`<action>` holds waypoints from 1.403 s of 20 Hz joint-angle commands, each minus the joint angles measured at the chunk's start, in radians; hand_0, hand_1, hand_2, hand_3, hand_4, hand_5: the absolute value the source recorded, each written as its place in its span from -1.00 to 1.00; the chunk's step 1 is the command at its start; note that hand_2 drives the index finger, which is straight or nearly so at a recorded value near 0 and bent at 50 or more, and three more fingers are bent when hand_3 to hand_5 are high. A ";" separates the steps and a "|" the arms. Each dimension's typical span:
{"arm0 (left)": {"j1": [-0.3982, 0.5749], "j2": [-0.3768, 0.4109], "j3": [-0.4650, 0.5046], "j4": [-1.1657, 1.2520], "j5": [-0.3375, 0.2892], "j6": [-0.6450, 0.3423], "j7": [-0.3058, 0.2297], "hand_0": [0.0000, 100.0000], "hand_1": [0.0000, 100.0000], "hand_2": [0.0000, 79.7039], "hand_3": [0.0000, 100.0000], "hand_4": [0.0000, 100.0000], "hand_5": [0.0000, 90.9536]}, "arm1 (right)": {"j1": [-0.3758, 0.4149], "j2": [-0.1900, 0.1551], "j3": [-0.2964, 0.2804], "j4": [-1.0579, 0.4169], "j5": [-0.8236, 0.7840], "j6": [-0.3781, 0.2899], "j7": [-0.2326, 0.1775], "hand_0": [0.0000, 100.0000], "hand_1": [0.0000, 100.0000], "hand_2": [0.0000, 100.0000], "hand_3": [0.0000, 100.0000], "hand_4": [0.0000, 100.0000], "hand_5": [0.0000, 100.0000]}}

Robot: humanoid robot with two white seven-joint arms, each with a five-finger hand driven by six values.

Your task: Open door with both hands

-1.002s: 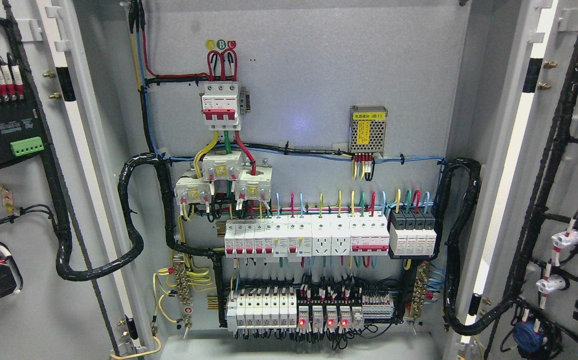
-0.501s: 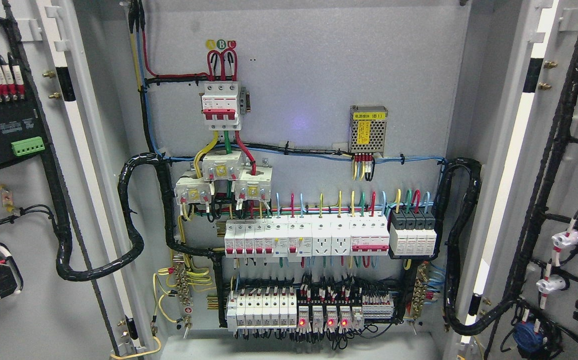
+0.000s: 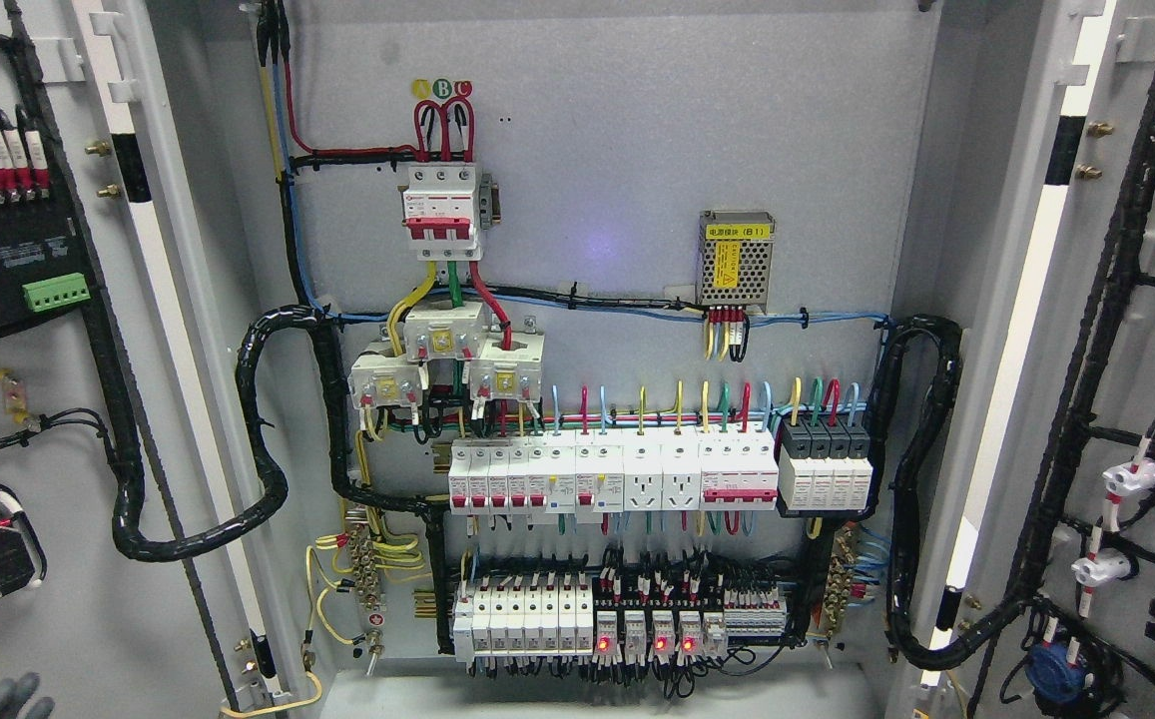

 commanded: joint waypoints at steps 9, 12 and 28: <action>0.033 -0.156 -0.339 0.388 -0.161 0.006 -0.007 -1.00 -1.00 -1.00 -1.00 -1.00 -1.00 | 0.001 0.067 0.370 0.507 0.074 -0.002 0.000 -0.62 -1.00 -1.00 -1.00 -1.00 -1.00; 0.036 -0.182 -0.342 0.516 -0.160 0.008 -0.007 -1.00 -1.00 -1.00 -1.00 -1.00 -1.00 | 0.002 0.141 0.384 0.651 0.078 -0.002 0.000 -0.62 -1.00 -1.00 -1.00 -1.00 -1.00; -0.095 -0.339 -0.356 1.383 -0.160 0.017 -0.128 -1.00 -1.00 -1.00 -1.00 -1.00 -1.00 | -0.198 0.467 0.393 1.543 0.099 -0.002 0.000 -0.62 -1.00 -1.00 -1.00 -1.00 -1.00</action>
